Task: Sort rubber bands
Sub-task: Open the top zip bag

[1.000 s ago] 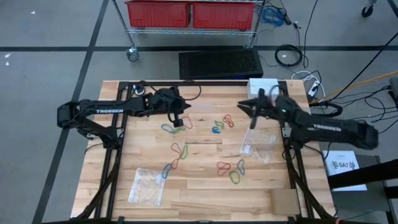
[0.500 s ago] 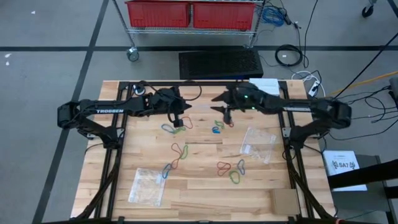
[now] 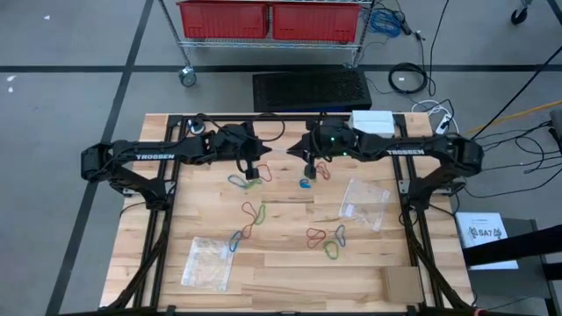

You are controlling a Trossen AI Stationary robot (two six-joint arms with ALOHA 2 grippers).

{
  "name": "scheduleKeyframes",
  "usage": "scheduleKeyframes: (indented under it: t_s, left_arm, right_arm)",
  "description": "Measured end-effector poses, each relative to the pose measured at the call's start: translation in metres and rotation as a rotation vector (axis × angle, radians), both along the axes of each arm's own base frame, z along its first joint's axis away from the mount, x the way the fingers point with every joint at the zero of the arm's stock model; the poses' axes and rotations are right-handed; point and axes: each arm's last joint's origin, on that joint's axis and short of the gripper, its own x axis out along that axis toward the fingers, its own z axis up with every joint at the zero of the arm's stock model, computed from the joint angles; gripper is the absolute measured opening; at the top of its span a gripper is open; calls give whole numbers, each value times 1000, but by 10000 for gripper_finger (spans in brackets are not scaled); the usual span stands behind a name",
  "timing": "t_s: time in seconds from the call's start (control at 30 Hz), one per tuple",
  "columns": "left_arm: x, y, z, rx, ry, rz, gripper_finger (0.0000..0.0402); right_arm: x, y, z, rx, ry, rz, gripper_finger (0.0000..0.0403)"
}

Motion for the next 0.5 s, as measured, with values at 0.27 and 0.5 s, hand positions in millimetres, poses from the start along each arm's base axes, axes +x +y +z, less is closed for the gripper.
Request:
scheduleKeyframes:
  t_s: [0.27,0.5]
  left_arm:
    - [2,0,4,-34,-60,-6,0]
    - [4,0,8,-62,-124,15,0]
  right_arm:
    - [-1,0,-1,11,16,-3,2]
    - [-1,0,-1,-3,22,5,1]
